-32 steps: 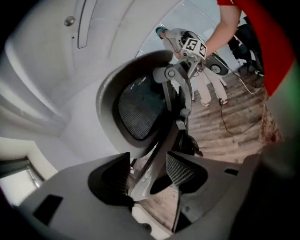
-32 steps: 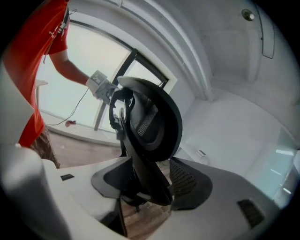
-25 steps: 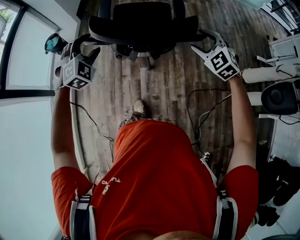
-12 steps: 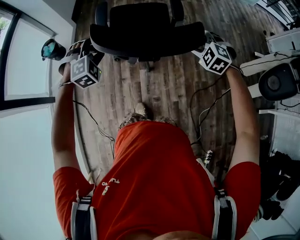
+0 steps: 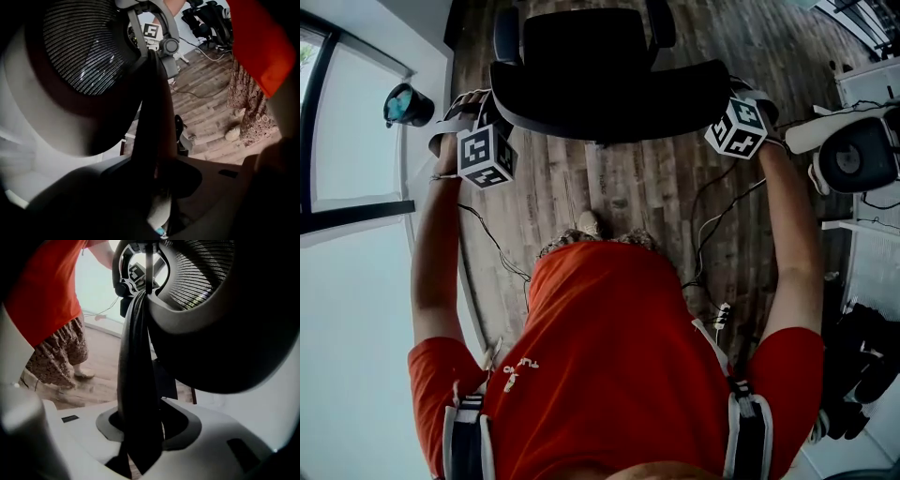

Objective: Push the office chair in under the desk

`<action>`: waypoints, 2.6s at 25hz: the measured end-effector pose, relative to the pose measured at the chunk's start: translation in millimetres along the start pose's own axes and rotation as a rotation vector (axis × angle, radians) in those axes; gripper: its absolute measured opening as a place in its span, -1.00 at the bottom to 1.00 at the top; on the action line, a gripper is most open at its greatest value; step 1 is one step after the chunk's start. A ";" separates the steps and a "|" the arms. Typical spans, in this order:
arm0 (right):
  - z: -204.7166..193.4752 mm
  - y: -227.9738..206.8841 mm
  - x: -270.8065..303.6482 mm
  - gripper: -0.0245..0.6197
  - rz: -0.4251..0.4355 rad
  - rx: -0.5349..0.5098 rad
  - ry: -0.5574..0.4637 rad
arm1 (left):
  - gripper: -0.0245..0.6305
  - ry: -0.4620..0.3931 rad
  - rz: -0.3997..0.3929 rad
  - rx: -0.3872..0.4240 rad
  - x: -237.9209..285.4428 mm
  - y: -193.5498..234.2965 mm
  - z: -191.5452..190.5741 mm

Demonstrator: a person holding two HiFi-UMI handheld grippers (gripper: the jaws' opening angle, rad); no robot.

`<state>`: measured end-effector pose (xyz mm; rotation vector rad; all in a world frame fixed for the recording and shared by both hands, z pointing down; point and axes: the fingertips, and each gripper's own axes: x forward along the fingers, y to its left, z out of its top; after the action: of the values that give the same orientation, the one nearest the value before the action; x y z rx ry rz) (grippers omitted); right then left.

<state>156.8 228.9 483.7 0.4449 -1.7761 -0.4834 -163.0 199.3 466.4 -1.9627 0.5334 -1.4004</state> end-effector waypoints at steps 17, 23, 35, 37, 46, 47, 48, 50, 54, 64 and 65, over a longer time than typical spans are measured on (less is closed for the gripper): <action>1.9 -52.7 29.3 -0.48 -0.032 -0.013 -0.006 | -0.60 0.016 -0.025 0.027 42.3 41.2 -22.3; -11.4 -86.3 47.2 -0.48 -0.028 -0.012 -0.002 | -0.60 0.009 -0.019 0.027 65.2 66.5 -21.3; -25.7 -169.1 89.2 -0.49 -0.033 -0.040 -0.054 | -0.60 0.003 -0.024 0.026 133.4 136.9 -35.3; -30.5 -183.1 100.2 -0.49 -0.035 -0.045 -0.056 | -0.61 0.019 -0.035 0.021 145.6 147.7 -40.3; -64.0 -252.6 154.9 -0.49 0.000 -0.058 -0.048 | -0.59 0.060 -0.022 -0.009 205.0 208.3 -54.9; -65.5 -261.6 160.3 -0.49 -0.002 -0.059 -0.050 | -0.59 0.062 -0.020 -0.009 212.3 216.1 -57.3; -67.6 -270.8 165.9 -0.49 -0.004 -0.059 -0.051 | -0.59 0.062 -0.020 -0.009 220.0 224.1 -59.4; -71.2 -288.1 178.1 -0.50 0.000 -0.056 -0.050 | -0.59 0.064 -0.024 -0.007 235.3 238.7 -64.2; -68.4 -322.5 199.2 -0.50 0.013 -0.068 -0.069 | -0.59 0.076 -0.027 -0.015 260.1 264.8 -77.1; -73.7 -391.5 244.7 -0.50 0.025 -0.074 -0.069 | -0.57 0.128 -0.037 -0.052 312.3 317.6 -105.4; -71.8 -396.3 248.1 -0.50 0.025 -0.075 -0.071 | -0.57 0.134 -0.040 -0.056 316.6 322.3 -110.1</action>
<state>184.8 -243.3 488.1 0.3563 -1.8234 -0.5517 -142.3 -265.3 471.3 -1.9427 0.6030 -1.5659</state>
